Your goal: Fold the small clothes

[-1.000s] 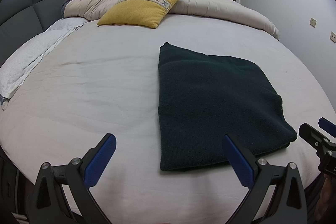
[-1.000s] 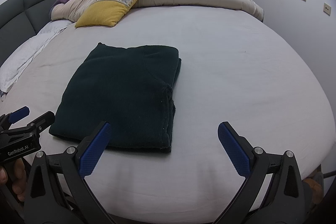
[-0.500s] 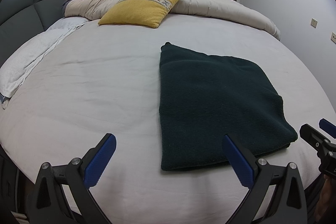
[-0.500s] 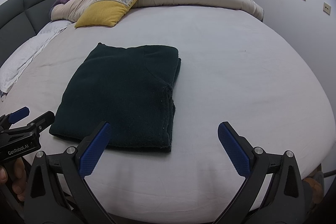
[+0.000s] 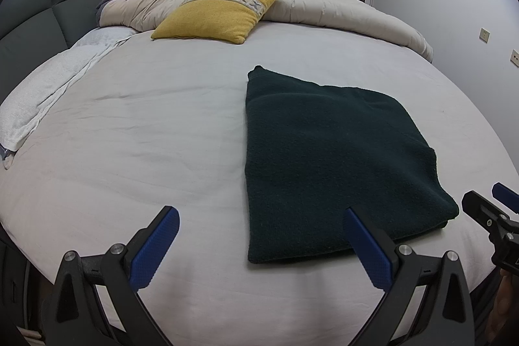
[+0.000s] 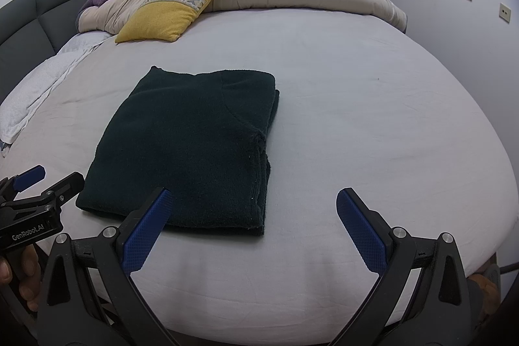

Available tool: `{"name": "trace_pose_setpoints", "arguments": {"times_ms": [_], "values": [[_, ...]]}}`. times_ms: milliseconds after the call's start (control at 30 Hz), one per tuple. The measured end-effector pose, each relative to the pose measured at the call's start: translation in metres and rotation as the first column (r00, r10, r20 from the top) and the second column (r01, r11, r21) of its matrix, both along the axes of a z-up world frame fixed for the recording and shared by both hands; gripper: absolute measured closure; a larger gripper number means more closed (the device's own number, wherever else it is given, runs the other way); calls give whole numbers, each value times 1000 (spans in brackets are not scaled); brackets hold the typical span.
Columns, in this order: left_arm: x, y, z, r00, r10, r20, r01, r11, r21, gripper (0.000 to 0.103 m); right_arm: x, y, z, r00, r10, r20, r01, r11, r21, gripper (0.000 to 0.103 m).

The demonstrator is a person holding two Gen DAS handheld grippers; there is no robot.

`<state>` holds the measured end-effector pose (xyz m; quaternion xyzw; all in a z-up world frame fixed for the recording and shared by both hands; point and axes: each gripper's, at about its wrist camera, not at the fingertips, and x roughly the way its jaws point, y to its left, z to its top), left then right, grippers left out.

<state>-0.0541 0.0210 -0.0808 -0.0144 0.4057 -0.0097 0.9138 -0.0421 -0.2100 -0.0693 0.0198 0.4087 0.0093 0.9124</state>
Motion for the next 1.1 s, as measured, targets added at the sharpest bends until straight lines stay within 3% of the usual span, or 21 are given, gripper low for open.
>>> {"name": "trace_pose_setpoints", "arguments": {"times_ms": [1100], "values": [[-2,-1,1,1000,6,1,-6,1000,0,0,-3,2,0,1000,-2,-2,2,1000,2,0]]}}
